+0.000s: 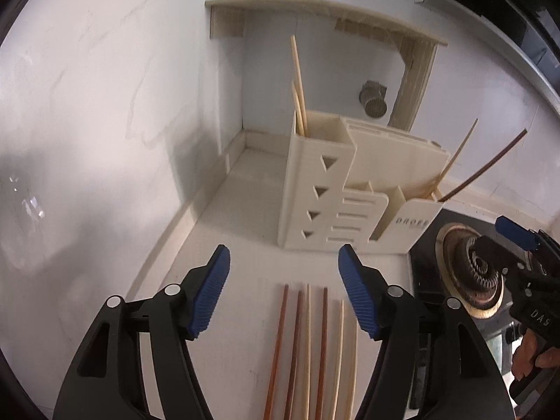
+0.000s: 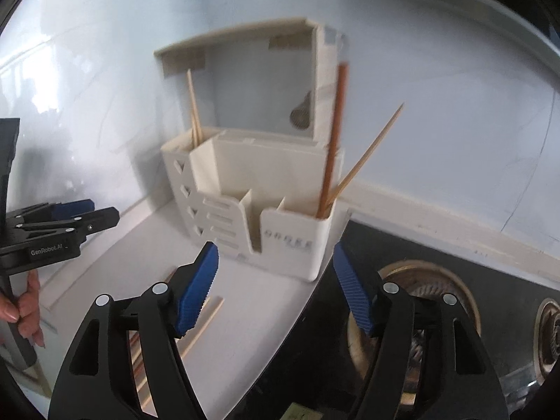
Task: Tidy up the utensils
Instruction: 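Withdraw both tools back to the chopsticks lying on the counter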
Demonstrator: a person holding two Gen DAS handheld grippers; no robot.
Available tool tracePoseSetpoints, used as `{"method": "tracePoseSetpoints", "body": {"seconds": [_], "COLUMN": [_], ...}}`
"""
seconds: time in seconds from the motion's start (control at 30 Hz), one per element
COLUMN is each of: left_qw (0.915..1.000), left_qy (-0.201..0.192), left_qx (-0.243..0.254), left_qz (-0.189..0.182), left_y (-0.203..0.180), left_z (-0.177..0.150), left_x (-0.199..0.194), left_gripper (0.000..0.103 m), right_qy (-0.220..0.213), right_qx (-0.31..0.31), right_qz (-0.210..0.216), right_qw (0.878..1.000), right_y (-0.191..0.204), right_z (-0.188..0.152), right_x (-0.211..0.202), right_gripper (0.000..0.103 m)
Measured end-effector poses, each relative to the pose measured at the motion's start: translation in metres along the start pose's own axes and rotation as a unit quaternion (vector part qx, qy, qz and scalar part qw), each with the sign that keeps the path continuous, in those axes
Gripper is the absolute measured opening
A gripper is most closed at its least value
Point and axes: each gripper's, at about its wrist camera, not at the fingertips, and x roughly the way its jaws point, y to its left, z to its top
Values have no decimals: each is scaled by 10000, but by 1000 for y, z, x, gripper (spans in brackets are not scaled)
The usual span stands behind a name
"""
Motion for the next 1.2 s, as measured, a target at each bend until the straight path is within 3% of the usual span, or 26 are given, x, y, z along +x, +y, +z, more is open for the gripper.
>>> {"method": "tracePoseSetpoints", "body": {"seconds": [0.17,0.47,0.73,1.2], "left_qw": [9994,9950,9836,9648], "left_qy": [340,984,1750,2491], "left_qx": [52,160,422,821], "left_qz": [-49,-39,-83,-214], "left_y": [4,17,24,25], "left_z": [-12,-37,-59,-79], "left_x": [6,18,36,55], "left_gripper": [65,71,71,69], "right_qy": [234,1045,1681,2626], "right_qx": [-43,199,366,622], "right_qz": [41,192,265,181], "right_qw": [9997,9941,9847,9627], "right_y": [11,26,41,57], "right_z": [-8,-30,-47,-70], "right_x": [6,27,46,66], "right_gripper": [69,70,75,75]}}
